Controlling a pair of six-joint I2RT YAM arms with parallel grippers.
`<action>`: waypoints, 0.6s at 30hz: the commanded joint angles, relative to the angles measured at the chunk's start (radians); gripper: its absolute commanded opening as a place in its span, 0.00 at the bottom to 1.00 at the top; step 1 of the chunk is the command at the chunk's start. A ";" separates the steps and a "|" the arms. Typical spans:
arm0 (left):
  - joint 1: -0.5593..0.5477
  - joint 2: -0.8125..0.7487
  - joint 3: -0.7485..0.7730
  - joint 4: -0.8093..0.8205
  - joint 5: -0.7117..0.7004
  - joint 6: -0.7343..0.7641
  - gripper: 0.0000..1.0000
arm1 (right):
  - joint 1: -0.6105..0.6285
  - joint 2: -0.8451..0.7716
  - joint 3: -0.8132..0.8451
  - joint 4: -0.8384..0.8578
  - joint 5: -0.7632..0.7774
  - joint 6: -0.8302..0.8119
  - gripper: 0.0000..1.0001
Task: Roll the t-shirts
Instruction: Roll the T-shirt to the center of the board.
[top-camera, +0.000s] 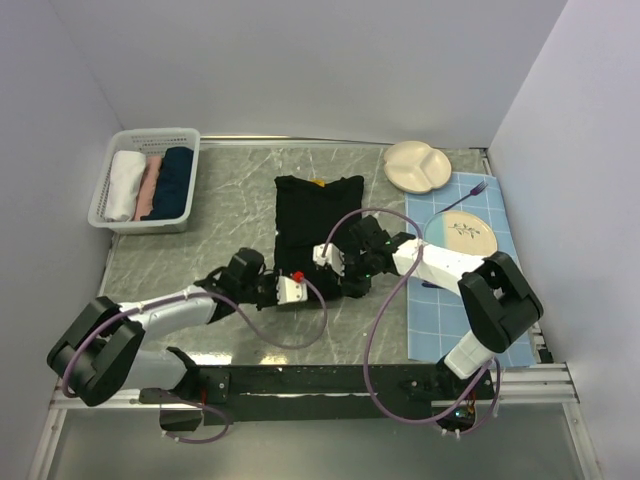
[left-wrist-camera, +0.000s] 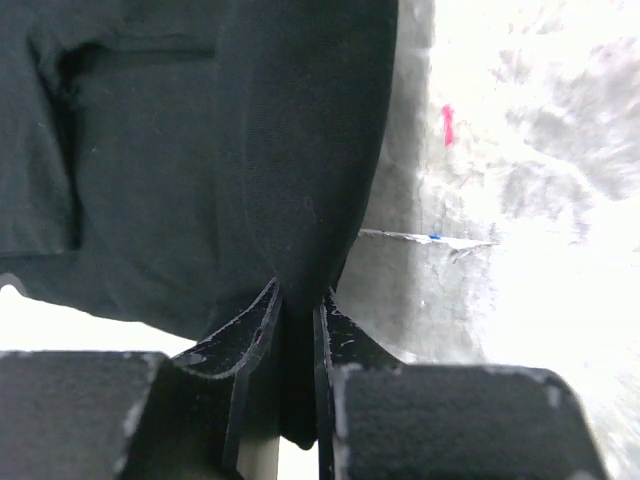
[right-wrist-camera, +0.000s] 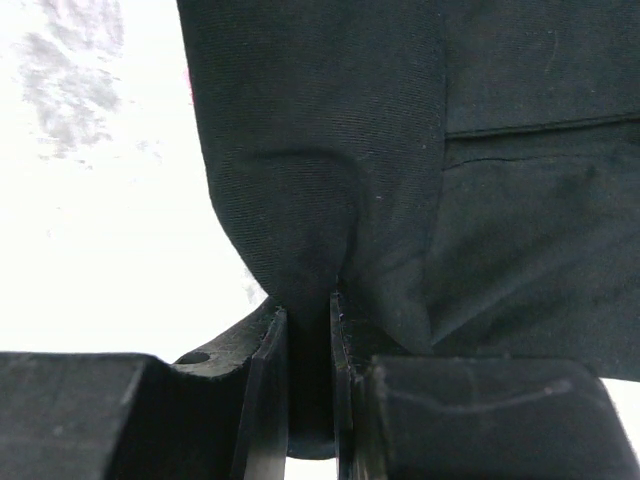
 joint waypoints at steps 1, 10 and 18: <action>0.048 -0.041 0.171 -0.318 0.207 -0.003 0.12 | -0.029 -0.014 0.080 -0.132 -0.103 0.034 0.08; 0.190 0.173 0.470 -0.785 0.479 0.071 0.12 | -0.111 0.055 0.176 -0.399 -0.283 0.011 0.08; 0.271 0.465 0.714 -1.013 0.566 0.143 0.13 | -0.213 0.334 0.415 -0.620 -0.409 0.003 0.10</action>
